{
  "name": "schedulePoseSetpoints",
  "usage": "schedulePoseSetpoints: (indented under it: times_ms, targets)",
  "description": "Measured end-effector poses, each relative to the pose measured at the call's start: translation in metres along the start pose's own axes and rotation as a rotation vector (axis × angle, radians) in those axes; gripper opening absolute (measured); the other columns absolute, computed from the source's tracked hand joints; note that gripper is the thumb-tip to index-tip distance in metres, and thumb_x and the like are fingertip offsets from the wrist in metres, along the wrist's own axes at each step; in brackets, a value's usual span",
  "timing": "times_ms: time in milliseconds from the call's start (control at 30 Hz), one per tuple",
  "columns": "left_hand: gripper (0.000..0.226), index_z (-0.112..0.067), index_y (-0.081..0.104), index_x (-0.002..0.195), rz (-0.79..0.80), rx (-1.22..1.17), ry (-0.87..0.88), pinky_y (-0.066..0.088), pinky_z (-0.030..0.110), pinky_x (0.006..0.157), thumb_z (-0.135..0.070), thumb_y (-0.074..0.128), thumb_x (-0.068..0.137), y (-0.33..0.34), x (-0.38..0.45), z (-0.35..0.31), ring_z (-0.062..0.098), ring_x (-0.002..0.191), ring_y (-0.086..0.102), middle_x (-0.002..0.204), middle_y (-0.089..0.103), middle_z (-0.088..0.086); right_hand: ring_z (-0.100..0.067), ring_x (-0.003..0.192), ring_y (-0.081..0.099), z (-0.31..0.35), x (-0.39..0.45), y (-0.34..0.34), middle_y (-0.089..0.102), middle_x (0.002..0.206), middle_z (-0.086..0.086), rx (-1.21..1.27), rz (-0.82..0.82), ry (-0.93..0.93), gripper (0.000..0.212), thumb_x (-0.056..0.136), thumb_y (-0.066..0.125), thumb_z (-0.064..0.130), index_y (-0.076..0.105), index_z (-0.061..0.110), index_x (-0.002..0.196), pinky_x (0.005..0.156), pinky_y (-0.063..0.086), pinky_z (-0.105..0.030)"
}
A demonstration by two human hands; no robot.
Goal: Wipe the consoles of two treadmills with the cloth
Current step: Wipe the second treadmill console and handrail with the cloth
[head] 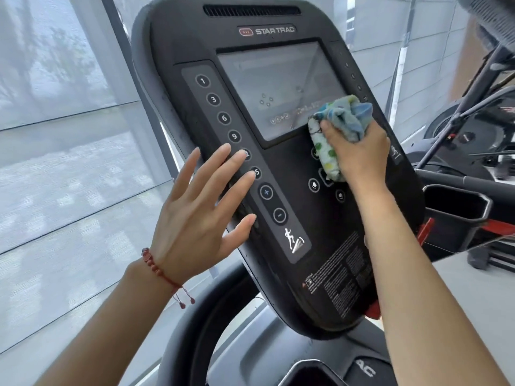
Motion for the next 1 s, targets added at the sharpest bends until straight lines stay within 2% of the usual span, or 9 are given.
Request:
schedulePoseSetpoints:
  times_ms: [167, 267, 367, 500, 633, 733, 800, 900, 1000]
  targets:
    - [0.044, 0.001, 0.061, 0.118, 0.017, -0.028, -0.013, 0.026, 0.053, 0.109, -0.032, 0.045, 0.094, 0.003, -0.002, -0.006, 0.035, 0.130, 0.036, 0.130, 0.051, 0.021, -0.013, 0.081, 0.064, 0.012, -0.030, 0.002, 0.066, 0.083, 0.005, -0.079, 0.038, -0.054, 0.033, 0.072, 0.074, 0.042, 0.066, 0.016, 0.091, 0.078, 0.054, -0.033]
    - [0.045, 0.002, 0.060, 0.119, 0.023, -0.025, -0.013, 0.026, 0.053, 0.109, -0.032, 0.045, 0.094, 0.003, -0.003, -0.007, 0.036, 0.130, 0.035, 0.132, 0.049, 0.022, -0.014, 0.072, 0.064, 0.020, -0.072, 0.000, 0.067, 0.078, 0.002, -0.055, 0.102, -0.151, 0.033, 0.070, 0.076, 0.040, 0.065, 0.014, 0.085, 0.069, 0.054, -0.034]
    - [0.045, 0.002, 0.059, 0.121, 0.024, -0.038, -0.010, 0.025, 0.054, 0.109, -0.032, 0.045, 0.094, 0.003, -0.004, -0.006, 0.037, 0.131, 0.035, 0.134, 0.047, 0.022, -0.011, 0.072, 0.064, 0.024, -0.103, -0.002, 0.066, 0.081, 0.003, 0.016, 0.166, -0.254, 0.034, 0.070, 0.074, 0.040, 0.065, 0.015, 0.091, 0.065, 0.054, -0.033]
    - [0.045, 0.002, 0.059, 0.120, 0.014, -0.048, 0.005, 0.025, 0.054, 0.109, -0.032, 0.045, 0.094, 0.004, -0.005, -0.006, 0.037, 0.130, 0.036, 0.134, 0.047, 0.022, -0.015, 0.072, 0.065, 0.015, -0.098, -0.005, 0.067, 0.079, 0.004, 0.061, 0.180, -0.194, 0.028, 0.068, 0.074, 0.040, 0.064, 0.023, 0.089, 0.065, 0.055, -0.040]
    - [0.043, 0.001, 0.060, 0.119, 0.014, -0.049, 0.007, 0.027, 0.054, 0.108, -0.032, 0.047, 0.094, 0.004, -0.003, -0.005, 0.037, 0.130, 0.037, 0.133, 0.048, 0.022, -0.013, 0.079, 0.065, -0.014, -0.048, -0.024, 0.066, 0.081, 0.005, -0.036, 0.029, 0.014, 0.024, 0.069, 0.077, 0.038, 0.062, 0.028, 0.086, 0.078, 0.055, -0.037]
    - [0.042, 0.002, 0.061, 0.118, 0.004, -0.049, -0.011, 0.026, 0.054, 0.108, -0.029, 0.047, 0.093, 0.005, -0.004, -0.008, 0.037, 0.129, 0.037, 0.132, 0.048, 0.023, -0.007, 0.079, 0.062, -0.025, -0.033, -0.031, 0.063, 0.078, 0.011, -0.057, -0.001, 0.075, 0.021, 0.073, 0.075, 0.036, 0.060, 0.027, 0.085, 0.080, 0.055, -0.034]
    - [0.041, 0.002, 0.061, 0.117, -0.001, -0.048, -0.016, 0.026, 0.054, 0.109, -0.029, 0.047, 0.093, 0.006, -0.005, -0.012, 0.037, 0.129, 0.037, 0.132, 0.049, 0.023, -0.007, 0.078, 0.063, -0.021, -0.041, -0.031, 0.063, 0.077, 0.013, -0.074, -0.005, 0.055, 0.021, 0.072, 0.075, 0.037, 0.062, 0.027, 0.085, 0.077, 0.055, -0.031]
    - [0.041, 0.001, 0.062, 0.117, 0.004, -0.058, -0.019, 0.024, 0.053, 0.110, -0.029, 0.047, 0.093, 0.006, -0.007, -0.016, 0.036, 0.129, 0.037, 0.131, 0.050, 0.023, -0.011, 0.074, 0.065, -0.013, -0.080, -0.029, 0.066, 0.078, 0.005, -0.068, 0.020, -0.033, 0.028, 0.069, 0.078, 0.035, 0.066, 0.017, 0.087, 0.070, 0.055, -0.030]
    - [0.041, 0.001, 0.061, 0.118, 0.014, -0.067, -0.019, 0.023, 0.053, 0.110, -0.028, 0.047, 0.093, 0.006, -0.011, -0.022, 0.036, 0.130, 0.036, 0.132, 0.049, 0.022, -0.007, 0.071, 0.064, -0.004, -0.122, -0.026, 0.067, 0.079, 0.003, 0.024, 0.083, -0.166, 0.028, 0.070, 0.076, 0.033, 0.065, 0.017, 0.089, 0.065, 0.051, -0.018]
Point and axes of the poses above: each hand's wrist, its own x-axis towards the middle knuckle, its own y-axis out of the palm, z = x × y, the point moved 1 cm from there along x, towards the middle knuckle
